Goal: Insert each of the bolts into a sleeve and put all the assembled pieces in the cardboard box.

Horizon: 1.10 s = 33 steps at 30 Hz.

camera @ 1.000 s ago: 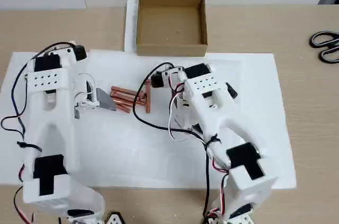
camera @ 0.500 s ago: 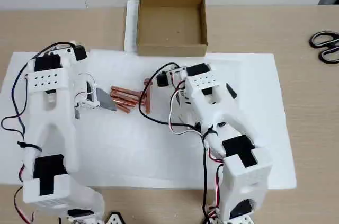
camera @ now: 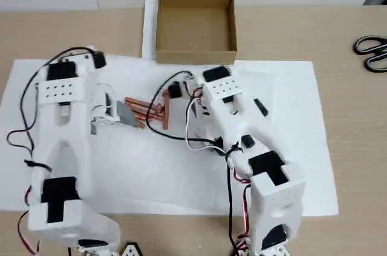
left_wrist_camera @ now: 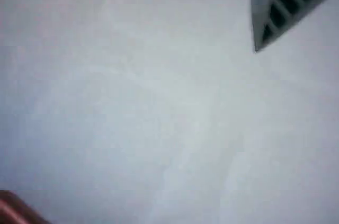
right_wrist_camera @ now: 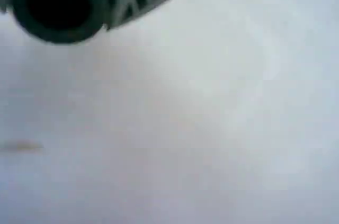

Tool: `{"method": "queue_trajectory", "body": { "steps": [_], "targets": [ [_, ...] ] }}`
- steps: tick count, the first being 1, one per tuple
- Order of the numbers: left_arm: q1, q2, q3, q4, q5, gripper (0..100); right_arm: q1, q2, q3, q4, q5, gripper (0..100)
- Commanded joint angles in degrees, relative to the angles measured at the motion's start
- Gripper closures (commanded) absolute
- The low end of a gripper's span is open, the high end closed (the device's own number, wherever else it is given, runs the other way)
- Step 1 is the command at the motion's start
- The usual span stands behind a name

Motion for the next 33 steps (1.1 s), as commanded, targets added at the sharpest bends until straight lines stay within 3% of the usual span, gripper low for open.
{"method": "queue_trajectory", "body": {
  "steps": [1,6,11,16,23,28,33],
  "targets": [
    [2.9,-0.4,-5.7,1.6,0.8,64,0.3,-0.7,-9.2,3.6,0.8,99.1],
    [3.3,1.1,-10.3,1.4,4.9,64,1.5,-0.7,-11.1,3.6,0.8,99.1],
    [3.4,11.3,-14.9,1.5,10.8,64,2.6,-0.7,-11.3,3.6,0.8,99.2],
    [9.5,18.9,-23.7,2.2,5.5,64,4.7,-5.5,-11.3,3.6,0.7,99.2],
    [16.6,24.8,-34.5,2.7,4.8,68,9.5,-14.5,-11.1,3.6,0.6,99.2],
    [17.9,29.9,-40.0,2.7,4.9,80,11.4,-18.4,-11.0,3.8,0.5,99.2],
    [17.9,34.4,-45.0,2.7,5.0,81,11.6,-19.0,-11.0,3.9,0.5,99.2]
  ]
}}
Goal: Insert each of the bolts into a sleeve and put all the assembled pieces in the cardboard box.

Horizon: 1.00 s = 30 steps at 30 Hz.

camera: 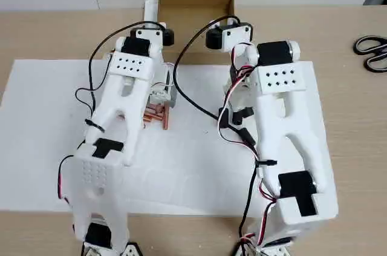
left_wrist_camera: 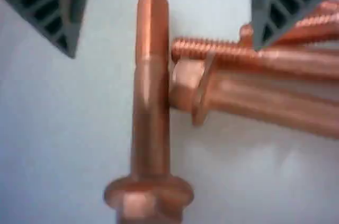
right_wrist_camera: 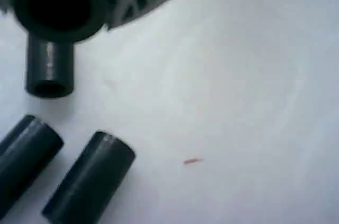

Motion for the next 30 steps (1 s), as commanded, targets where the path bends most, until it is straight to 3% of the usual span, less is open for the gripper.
{"method": "queue_trajectory", "body": {
  "steps": [1,8,15,25,30],
  "targets": [
    [0.3,1.5,-4.7,0.7,-0.3,81,0.4,-3.4,-2.8,1.0,0.5,99.2],
    [0.3,7.0,-8.4,0.7,1.2,81,0.4,-3.2,-2.8,1.0,0.4,99.2],
    [3.2,10.0,-12.5,0.4,1.8,89,0.4,-3.2,-2.8,1.0,0.4,99.2],
    [5.3,14.9,-13.7,0.4,1.7,92,0.4,-3.6,-2.7,1.2,0.4,99.2],
    [6.9,14.8,-13.7,0.7,-1.3,100,0.4,-3.6,-2.7,1.2,0.4,99.2]
  ]
}}
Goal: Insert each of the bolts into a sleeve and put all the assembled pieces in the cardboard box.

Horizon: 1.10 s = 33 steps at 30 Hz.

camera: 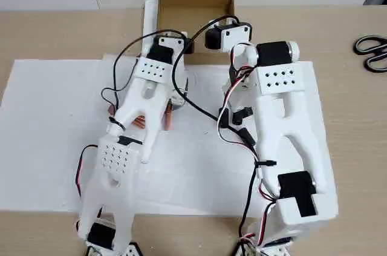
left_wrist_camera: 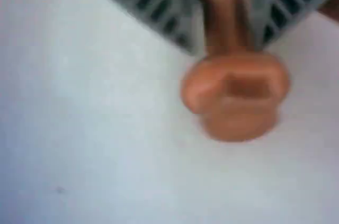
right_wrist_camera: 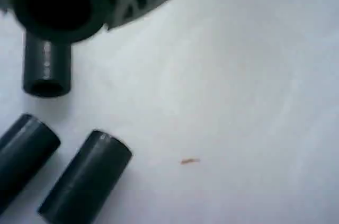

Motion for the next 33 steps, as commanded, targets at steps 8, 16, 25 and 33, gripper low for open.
{"method": "queue_trajectory", "body": {
  "steps": [8,16,25,33],
  "targets": [
    [3.4,-0.4,-2.9,1.2,-2.6,99,0.6,-3.6,-2.7,1.2,0.5,99.2],
    [3.3,-14.2,-7.6,1.3,-2.7,99,3.1,-5.4,-2.8,1.2,0.8,99.2],
    [0.1,-37.5,-1.9,1.2,-2.7,99,3.2,-25.7,-2.8,0.9,0.8,99.2],
    [0.0,-62.7,10.2,1.2,-2.7,99,3.3,-50.4,-2.7,1.1,0.5,99.2]
  ]
}}
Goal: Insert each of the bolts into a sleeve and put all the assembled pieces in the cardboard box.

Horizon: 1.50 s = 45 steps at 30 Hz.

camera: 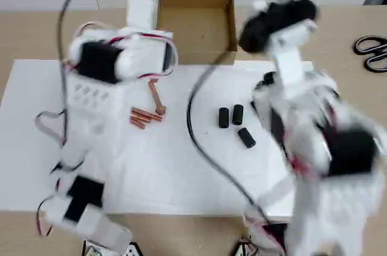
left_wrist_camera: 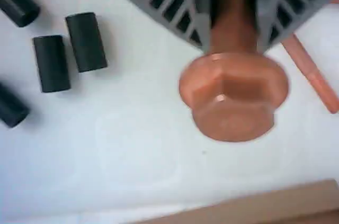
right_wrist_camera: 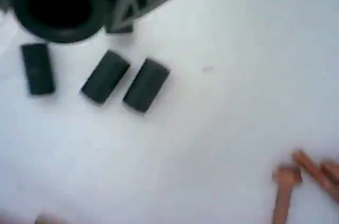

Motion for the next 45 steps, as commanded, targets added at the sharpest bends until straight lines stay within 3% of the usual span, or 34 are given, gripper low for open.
{"method": "queue_trajectory", "body": {
  "steps": [1,6,12,16,22,28,35,45],
  "targets": [
    [-0.2,-15.0,4.7,0.6,-0.4,99,0.4,-12.8,-2.7,0.6,0.5,99.2],
    [0.9,-32.3,14.7,0.5,-0.4,99,0.9,-26.7,2.6,0.6,0.6,99.2],
    [8.5,-49.6,34.2,-3.3,-0.3,99,4.1,-42.9,27.0,-0.3,0.4,99.2],
    [8.9,-57.5,51.2,-20.7,0.4,99,4.1,-50.1,49.1,-13.4,0.3,99.3],
    [9.1,-62.2,75.5,-48.2,11.8,99,1.9,-51.5,73.9,-37.1,-1.2,99.5],
    [10.3,-62.9,88.2,-63.3,12.7,99,-10.9,-47.0,78.8,-43.2,-12.0,99.5],
    [12.9,-62.9,98.2,-75.7,12.7,99,-18.9,-44.7,78.5,-44.1,-13.7,99.5],
    [14.4,-62.7,101.1,-77.6,13.3,99,-22.9,-48.3,78.8,-43.7,-13.8,99.5]
  ]
}}
